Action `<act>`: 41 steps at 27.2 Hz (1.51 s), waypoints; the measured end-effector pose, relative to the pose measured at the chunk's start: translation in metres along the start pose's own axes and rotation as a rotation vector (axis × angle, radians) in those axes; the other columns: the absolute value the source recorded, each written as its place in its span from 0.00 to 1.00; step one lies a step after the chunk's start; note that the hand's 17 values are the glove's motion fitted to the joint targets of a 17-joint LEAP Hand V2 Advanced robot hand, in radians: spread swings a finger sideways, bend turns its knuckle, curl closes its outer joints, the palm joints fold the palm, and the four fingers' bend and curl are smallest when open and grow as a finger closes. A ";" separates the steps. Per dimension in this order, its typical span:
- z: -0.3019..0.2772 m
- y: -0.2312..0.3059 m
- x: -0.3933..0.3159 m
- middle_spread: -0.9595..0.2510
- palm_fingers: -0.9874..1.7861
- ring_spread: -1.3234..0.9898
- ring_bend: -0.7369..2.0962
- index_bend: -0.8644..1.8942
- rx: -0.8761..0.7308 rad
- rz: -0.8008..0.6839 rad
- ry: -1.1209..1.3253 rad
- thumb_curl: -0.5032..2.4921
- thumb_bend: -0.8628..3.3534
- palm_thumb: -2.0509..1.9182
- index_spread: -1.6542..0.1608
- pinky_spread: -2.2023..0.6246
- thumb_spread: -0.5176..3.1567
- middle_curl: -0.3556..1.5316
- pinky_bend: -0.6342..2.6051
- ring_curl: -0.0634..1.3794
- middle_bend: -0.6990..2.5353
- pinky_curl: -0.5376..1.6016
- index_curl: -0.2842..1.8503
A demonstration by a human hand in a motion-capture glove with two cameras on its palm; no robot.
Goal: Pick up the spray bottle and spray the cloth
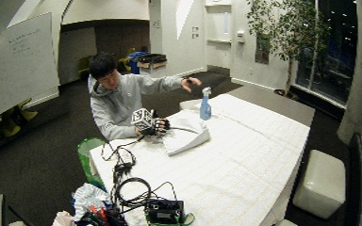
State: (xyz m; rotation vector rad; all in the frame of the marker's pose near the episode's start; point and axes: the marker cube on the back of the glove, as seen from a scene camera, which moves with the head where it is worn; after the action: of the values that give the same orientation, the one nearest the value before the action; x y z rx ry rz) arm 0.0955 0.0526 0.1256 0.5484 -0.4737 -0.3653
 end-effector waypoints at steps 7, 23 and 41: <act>-0.006 -0.003 0.005 0.72 0.65 0.54 0.40 0.36 0.015 0.019 -0.048 0.35 0.20 0.71 0.78 0.80 0.43 0.41 0.26 0.30 0.28 0.41 0.29; 0.007 0.000 -0.012 0.72 0.68 0.54 0.40 0.35 -0.054 -0.045 -0.029 0.34 0.20 0.70 0.79 0.80 0.44 0.42 0.25 0.31 0.29 0.41 0.28; 0.020 0.006 -0.031 0.74 0.74 0.53 0.44 0.34 -0.073 -0.167 0.028 0.34 0.20 0.72 0.80 0.73 0.43 0.43 0.30 0.34 0.29 0.44 0.25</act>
State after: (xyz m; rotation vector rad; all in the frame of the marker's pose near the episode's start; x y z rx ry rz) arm 0.0604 0.0628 0.1339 0.5225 -0.3873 -0.5323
